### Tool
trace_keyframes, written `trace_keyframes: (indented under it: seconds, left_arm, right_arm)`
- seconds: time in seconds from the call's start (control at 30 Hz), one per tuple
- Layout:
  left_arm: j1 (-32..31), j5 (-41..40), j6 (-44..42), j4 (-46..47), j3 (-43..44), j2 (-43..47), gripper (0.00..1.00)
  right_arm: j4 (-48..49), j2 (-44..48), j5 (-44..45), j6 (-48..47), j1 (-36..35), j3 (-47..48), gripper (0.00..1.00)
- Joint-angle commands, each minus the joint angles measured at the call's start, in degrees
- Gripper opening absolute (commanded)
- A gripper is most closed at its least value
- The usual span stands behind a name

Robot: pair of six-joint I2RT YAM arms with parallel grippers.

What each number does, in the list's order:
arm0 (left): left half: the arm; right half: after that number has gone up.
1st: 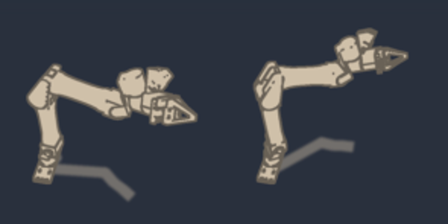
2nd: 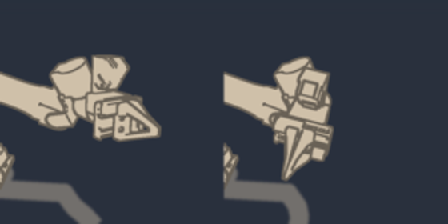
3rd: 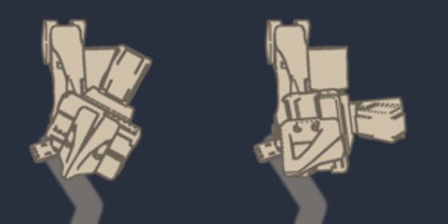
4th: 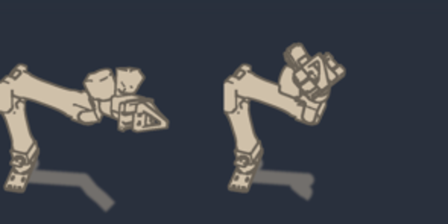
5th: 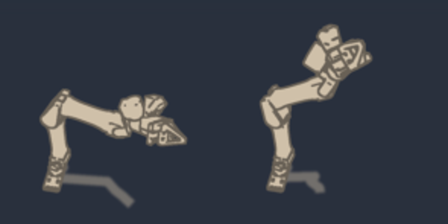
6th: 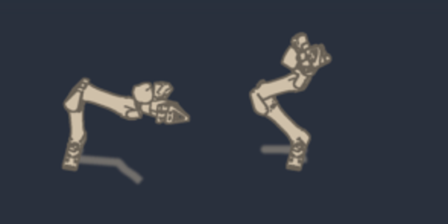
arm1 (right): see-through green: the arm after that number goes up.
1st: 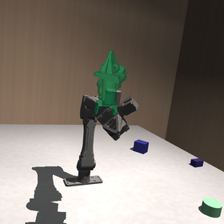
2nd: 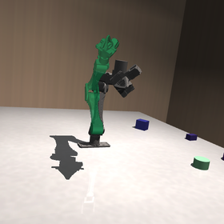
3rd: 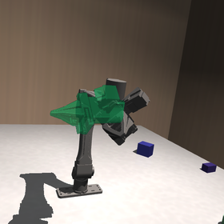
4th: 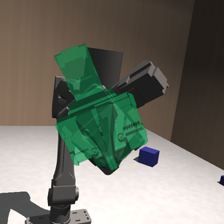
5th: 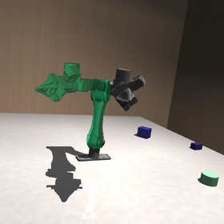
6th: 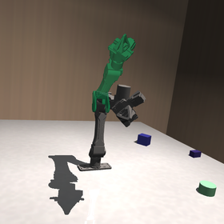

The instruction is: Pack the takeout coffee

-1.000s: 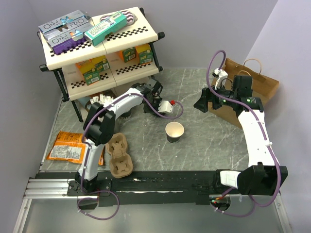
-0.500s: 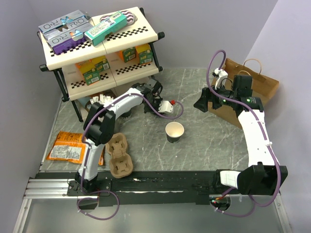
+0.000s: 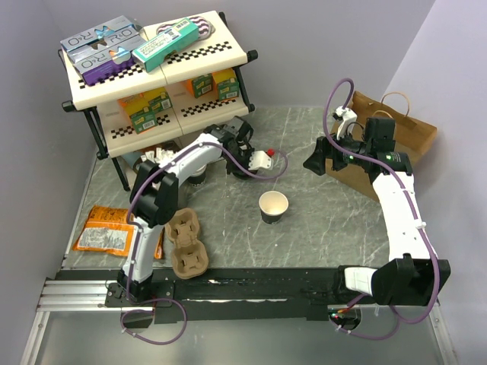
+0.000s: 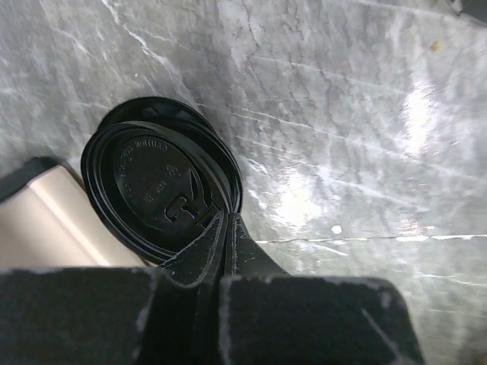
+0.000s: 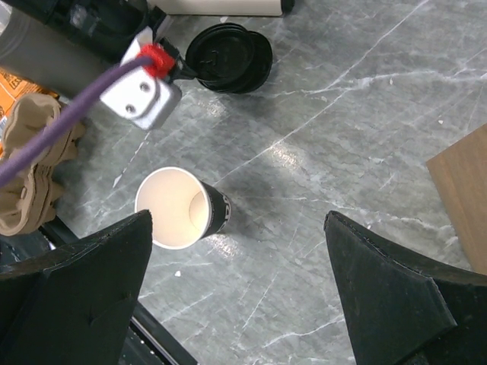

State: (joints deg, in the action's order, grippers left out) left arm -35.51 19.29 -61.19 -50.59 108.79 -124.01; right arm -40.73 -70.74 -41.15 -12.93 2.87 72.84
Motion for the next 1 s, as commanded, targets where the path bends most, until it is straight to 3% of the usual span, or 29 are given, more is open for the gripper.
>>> trace_keyframes:
  seconds: [0.0, 0.27, 0.4, 0.47, 0.53, 0.73, 0.87, 0.97]
  left_arm:
    - [1.4, 7.1, 6.2, -1.8, 4.8, 4.7, 0.01]
    - [2.7, 21.9, 24.4, 0.5, 5.1, 14.8, 0.01]
    - [5.4, 36.5, 38.0, 8.2, -0.8, 19.4, 0.01]
    - [5.9, 42.6, 47.1, 18.0, -7.2, 22.8, 0.01]
    - [6.1, 44.4, 51.2, 25.9, -11.3, 24.8, 0.01]
    - [6.3, 50.5, 58.5, 33.7, -20.8, 26.7, 0.01]
    - [4.7, 53.2, 75.1, 50.2, -28.7, 28.6, 0.01]
    - [2.2, 54.2, 78.1, 53.5, -31.3, 28.9, 0.01]
  right_arm:
    - [1.8, 1.8, -0.1, -0.3, -0.1, 0.3, 1.00]
    - [1.5, 3.0, -1.7, -2.4, -0.1, 0.1, 1.00]
    - [2.3, 2.6, -6.6, -2.4, -0.1, -0.2, 1.00]
    - [4.9, 2.9, -9.4, -0.5, -0.1, -1.3, 1.00]
    - [6.3, 2.7, -11.7, 0.6, -0.1, -2.6, 1.00]
    - [9.3, 3.1, -18.8, 3.3, -0.1, -6.7, 1.00]
    - [10.8, 4.0, -20.6, 6.0, -0.1, -9.5, 1.00]
    - [11.5, 6.1, -20.6, 6.6, -0.1, -12.0, 1.00]
